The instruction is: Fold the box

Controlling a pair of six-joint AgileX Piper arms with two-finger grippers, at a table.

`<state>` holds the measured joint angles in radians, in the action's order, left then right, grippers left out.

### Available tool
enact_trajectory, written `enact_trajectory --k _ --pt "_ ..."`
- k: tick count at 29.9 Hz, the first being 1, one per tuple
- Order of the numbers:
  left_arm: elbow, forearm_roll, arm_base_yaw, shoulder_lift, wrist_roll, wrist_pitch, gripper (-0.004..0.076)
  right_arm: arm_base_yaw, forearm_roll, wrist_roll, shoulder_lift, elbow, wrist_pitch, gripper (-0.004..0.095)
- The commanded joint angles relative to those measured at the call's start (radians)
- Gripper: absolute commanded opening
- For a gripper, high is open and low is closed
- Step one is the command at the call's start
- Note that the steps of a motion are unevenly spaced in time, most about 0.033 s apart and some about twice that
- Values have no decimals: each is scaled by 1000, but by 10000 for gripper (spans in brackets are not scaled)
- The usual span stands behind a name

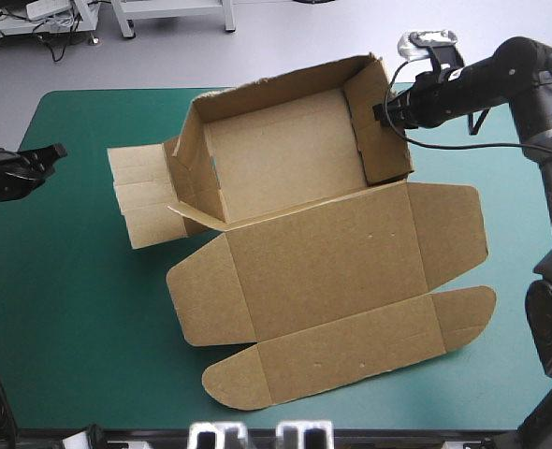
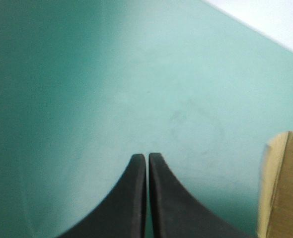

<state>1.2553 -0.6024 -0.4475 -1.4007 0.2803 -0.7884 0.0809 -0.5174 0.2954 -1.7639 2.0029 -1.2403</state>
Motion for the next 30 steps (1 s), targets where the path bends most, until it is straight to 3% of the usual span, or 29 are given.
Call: enact_trajectory --k 1,6,14,30 --pt "36 -314 -51 9 161 10 5 -13 -85 2 96 54 -16 -9" --pt "36 -617 -96 -60 323 -106 5 -13 -116 2 167 93 -16 -9" --pt "36 -1004 -104 -227 472 -516 5 -13 -125 2 273 129 -16 -9" --pt "36 -964 88 -126 463 -515 5 -13 -114 2 259 129 60 -9"
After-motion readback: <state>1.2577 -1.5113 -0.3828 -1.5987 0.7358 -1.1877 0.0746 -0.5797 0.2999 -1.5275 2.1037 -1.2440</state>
